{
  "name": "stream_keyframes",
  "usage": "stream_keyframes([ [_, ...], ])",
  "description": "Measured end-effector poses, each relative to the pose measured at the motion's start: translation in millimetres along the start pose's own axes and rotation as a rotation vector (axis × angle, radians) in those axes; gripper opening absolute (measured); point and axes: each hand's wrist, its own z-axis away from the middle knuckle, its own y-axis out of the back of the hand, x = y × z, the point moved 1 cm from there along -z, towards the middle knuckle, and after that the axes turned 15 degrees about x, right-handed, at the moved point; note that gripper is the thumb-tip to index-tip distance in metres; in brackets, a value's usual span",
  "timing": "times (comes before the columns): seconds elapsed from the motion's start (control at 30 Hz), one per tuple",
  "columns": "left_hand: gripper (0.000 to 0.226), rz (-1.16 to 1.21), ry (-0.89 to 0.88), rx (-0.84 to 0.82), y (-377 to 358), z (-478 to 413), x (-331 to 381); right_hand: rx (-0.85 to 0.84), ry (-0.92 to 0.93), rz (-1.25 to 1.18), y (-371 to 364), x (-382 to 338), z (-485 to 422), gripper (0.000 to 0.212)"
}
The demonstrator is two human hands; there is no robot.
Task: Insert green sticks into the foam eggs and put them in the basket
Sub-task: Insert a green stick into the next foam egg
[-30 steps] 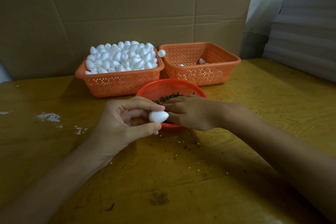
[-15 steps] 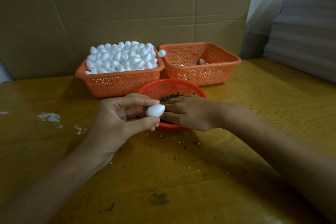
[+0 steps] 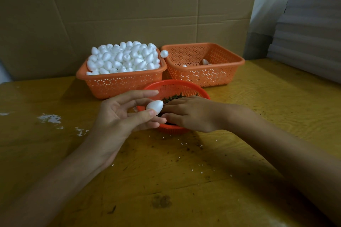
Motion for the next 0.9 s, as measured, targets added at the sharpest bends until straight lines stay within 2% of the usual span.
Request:
stream_keyframes([
  [0.07,0.045,0.031,0.015,-0.005,-0.1,0.4,-0.2,0.033,-0.026,-0.064,-0.1,-0.1,0.5,0.047],
  [0.23,0.041,0.105,0.047,-0.018,-0.6,-0.5,0.1,-0.023,0.018,0.091,-1.9,0.7,-1.7,0.053],
  [0.5,0.034,0.289,0.167,0.032,1.2,-4.9,-2.3,-0.005,-0.005,0.046,-4.5,2.9,-4.0,0.054],
  [0.9,0.029,0.351,0.207,-0.011,3.2,-7.5,-5.8,0.025,-0.009,-0.025,-0.9,1.5,-2.4,0.05],
])
